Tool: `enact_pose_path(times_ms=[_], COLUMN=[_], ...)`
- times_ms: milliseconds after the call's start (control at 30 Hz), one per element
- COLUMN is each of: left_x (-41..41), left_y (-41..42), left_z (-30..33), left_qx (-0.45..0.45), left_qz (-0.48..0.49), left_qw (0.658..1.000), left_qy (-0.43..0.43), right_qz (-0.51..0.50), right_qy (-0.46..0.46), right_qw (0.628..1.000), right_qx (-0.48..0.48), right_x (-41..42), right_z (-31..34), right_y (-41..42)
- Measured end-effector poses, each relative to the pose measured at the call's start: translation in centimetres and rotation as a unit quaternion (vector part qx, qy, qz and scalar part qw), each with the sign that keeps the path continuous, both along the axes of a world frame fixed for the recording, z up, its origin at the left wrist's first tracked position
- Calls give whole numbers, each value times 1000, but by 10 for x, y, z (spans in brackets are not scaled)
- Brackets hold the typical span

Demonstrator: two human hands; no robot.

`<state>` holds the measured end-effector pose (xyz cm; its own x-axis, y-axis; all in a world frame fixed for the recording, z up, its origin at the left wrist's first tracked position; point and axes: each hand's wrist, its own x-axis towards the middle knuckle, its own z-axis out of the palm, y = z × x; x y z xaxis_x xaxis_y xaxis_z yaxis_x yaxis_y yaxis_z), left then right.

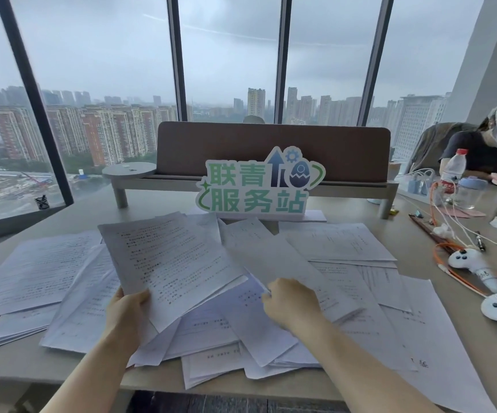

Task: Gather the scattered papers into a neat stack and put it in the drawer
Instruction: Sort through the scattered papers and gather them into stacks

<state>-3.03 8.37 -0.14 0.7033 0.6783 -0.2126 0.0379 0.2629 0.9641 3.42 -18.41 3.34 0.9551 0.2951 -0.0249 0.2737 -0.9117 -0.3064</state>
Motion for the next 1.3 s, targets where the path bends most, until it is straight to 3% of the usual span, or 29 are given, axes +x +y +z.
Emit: enact_pose_path(times_ms=[133,233,400,700,1100,1300], left_x=[-1,0,1,2,3,0], left_y=[5,6,9,9,6,5], left_z=[-5,-6,-9,-13,-11,-9], left_qx=[8,6,-2,-2,28,23], left_qz=[12,14,18,15,2,1], left_qw=[1000,1000,1000,1000,1000,1000], left_qy=[6,4,-2,-10,-3,-11], right_qz=[-44,-113,-239,-206,-184,-158], right_qy=[20,-18,114,167,179,91], right_qw=[993,991,964,959,966,979], right_qx=[108,66,-21,-103,-20,87], right_x=[8,29,54,81,76,76], right_z=[2,2,1,3,-12,-14], right_y=[-10,-32,-64,-66,-28,-37])
